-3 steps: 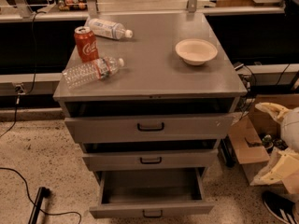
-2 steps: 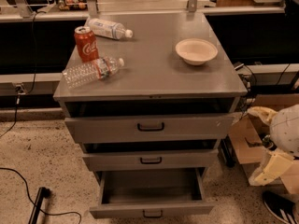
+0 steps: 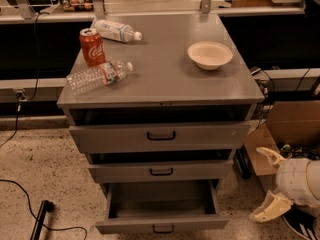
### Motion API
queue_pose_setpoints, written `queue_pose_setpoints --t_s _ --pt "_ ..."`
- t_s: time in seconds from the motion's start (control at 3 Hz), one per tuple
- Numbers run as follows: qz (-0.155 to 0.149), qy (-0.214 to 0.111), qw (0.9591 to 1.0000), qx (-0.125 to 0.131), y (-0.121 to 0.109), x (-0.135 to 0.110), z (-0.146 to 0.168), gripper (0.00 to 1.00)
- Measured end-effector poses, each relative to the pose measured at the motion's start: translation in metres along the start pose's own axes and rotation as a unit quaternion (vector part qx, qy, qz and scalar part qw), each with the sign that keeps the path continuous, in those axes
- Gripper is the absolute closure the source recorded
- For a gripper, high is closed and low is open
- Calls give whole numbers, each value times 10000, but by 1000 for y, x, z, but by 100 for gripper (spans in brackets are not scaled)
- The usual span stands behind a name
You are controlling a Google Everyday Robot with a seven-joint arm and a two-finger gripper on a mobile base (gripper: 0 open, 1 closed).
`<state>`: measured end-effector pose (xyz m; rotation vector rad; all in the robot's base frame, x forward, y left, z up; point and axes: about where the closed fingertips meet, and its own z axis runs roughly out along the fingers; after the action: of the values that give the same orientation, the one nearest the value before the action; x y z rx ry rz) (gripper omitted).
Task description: Close bottom drawer
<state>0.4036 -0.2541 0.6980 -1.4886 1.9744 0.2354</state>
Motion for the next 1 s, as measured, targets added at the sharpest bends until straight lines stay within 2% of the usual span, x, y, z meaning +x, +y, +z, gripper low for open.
queue_pose_setpoints --t_s 0.33,0.67,1.0 --pt "-116 -665 9968 430 -4 18 6 0" --pt "-501 -549 9965 374 4 32 8 0" --pt "-880 -750 9932 155 29 32 66 0"
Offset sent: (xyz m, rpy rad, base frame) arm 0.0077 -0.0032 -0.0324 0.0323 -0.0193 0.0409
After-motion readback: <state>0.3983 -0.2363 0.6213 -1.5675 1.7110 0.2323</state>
